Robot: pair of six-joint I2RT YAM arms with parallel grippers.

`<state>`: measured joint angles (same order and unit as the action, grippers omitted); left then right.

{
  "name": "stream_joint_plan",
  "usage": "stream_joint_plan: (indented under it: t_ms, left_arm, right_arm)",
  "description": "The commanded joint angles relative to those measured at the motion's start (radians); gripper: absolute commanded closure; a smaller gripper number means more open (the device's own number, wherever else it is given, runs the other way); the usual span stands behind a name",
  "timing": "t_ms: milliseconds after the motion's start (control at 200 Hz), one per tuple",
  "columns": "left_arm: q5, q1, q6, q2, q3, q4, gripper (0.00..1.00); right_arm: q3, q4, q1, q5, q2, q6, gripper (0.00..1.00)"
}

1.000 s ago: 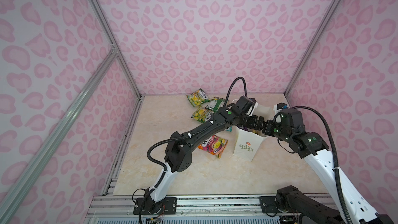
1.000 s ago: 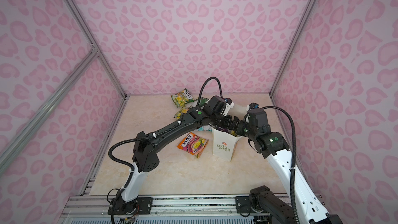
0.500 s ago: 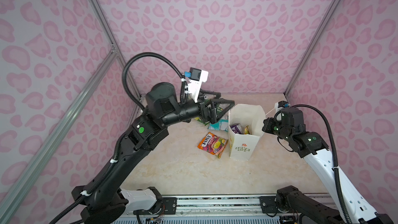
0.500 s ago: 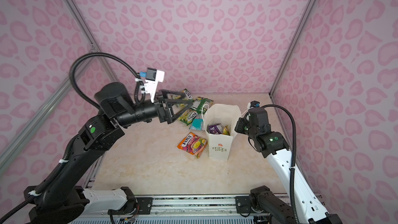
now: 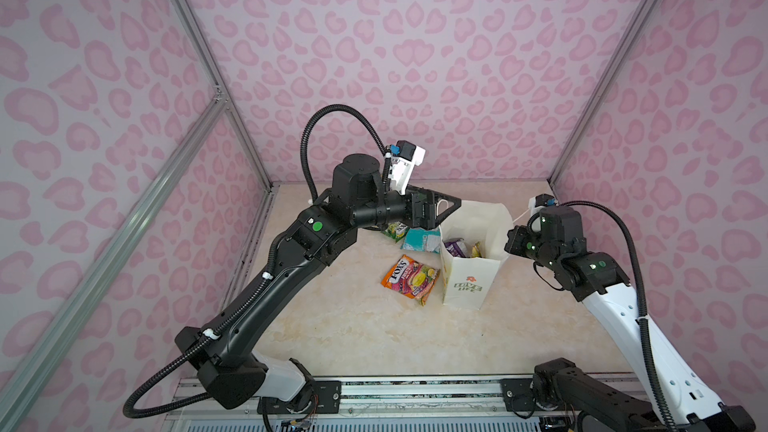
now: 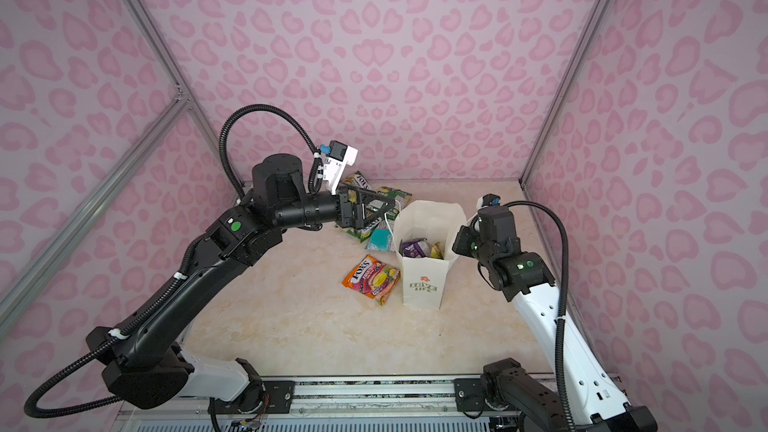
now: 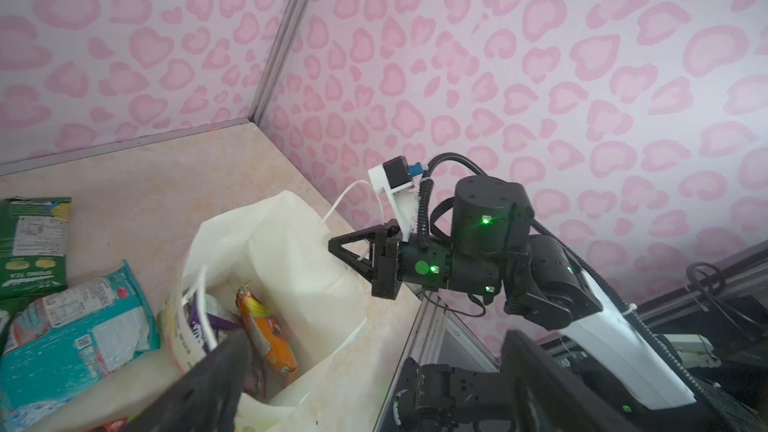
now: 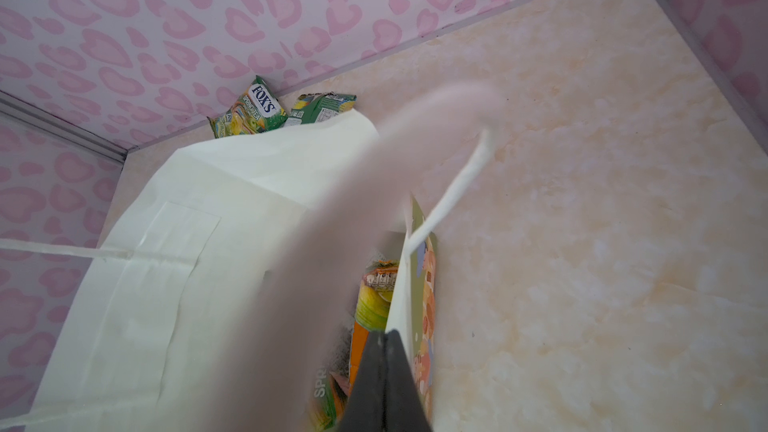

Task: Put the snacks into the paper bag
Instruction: 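Withdraw the left gripper from the paper bag back toward the snack pile, then lower the left gripper onto the orange Fox's Fruits bag and grasp it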

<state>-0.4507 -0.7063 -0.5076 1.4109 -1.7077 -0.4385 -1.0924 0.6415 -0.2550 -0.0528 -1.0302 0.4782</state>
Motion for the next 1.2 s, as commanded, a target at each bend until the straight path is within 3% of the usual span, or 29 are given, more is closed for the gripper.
stream_joint_plan:
  t_ms: [0, 130, 295, 595, 945, 1200]
  left_arm:
    - [0.066, 0.055, -0.041, -0.042, 0.060, -0.008, 0.03]
    - [0.111, 0.137, -0.072, -0.097, 0.189, -0.068, 0.03]
    - [0.065, 0.245, -0.118, -0.161, 0.442, -0.082, 0.03]
    - [-0.065, 0.298, -0.183, -0.138, 0.808, 0.064, 0.03]
    - [-0.016, 0.308, -0.121, 0.080, 0.922, 0.290, 0.00]
    - [-0.020, 0.309, -0.114, 0.237, 0.925, 0.388, 0.18]
  right_arm:
    - [-0.005, 0.009, 0.002, 0.009, 0.001, -0.011, 1.00]
    - [-0.009, 0.012, 0.004, 0.010, -0.001, -0.013, 1.00]
    - [-0.012, 0.009, 0.005, 0.006, -0.010, -0.014, 1.00]
    - [-0.001, 0.007, 0.005, 0.005, -0.007, -0.007, 1.00]
    - [-0.004, 0.028, 0.004, 0.016, 0.020, -0.010, 1.00]
    - [0.004, 0.029, 0.005, 0.014, 0.021, -0.007, 1.00]
